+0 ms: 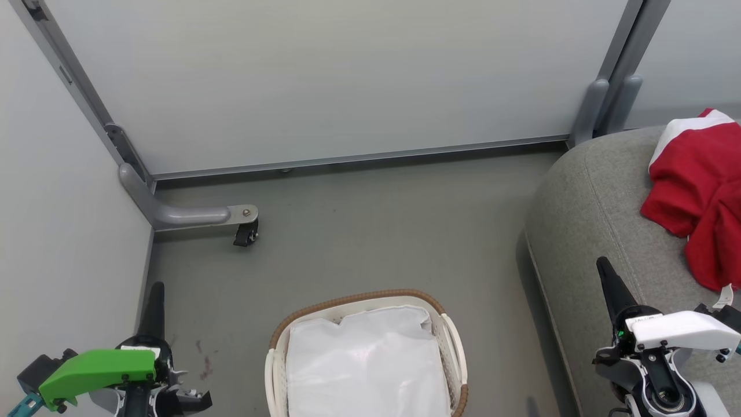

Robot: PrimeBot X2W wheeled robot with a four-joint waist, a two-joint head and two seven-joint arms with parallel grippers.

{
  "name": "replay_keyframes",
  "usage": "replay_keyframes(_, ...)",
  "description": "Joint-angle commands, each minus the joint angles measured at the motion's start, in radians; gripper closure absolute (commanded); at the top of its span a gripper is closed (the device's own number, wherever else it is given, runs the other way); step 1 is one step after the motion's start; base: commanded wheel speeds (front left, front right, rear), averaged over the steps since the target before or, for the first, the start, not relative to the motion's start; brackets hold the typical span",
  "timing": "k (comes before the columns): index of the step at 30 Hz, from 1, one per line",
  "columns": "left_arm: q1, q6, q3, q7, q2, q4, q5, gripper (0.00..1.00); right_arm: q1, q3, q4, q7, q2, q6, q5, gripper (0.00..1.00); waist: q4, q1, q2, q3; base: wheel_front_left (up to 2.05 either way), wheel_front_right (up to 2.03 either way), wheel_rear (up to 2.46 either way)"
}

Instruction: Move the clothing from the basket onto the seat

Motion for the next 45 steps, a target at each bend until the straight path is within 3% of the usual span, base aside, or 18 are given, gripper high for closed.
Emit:
replay_keyframes(1,-0.022,-0.007,0.005,0.008,0.008,-0.008,-0.019,1.0,0.012,-0.005,-0.01,0.007,-0.006,0.0,0.02,1.0,0.001,0.0,0.0,-0.001,0.0,0.0,0.0)
replay_keyframes(26,-0.029,-0.009,0.013,0.053,0.008,-0.022,-0.188,1.0,0.025,-0.023,-0.031,0.054,-0.008,-0.001,0.193,1.0,0.014,0.0,0.0,-0.018,0.0,0.0,0.0)
replay_keyframes(45,-0.027,-0.009,0.013,0.055,0.008,-0.021,-0.188,1.0,0.026,-0.023,-0.03,0.054,-0.008,-0.001,0.194,1.0,0.014,0.0,0.0,-0.019,0.0,0.0,0.0)
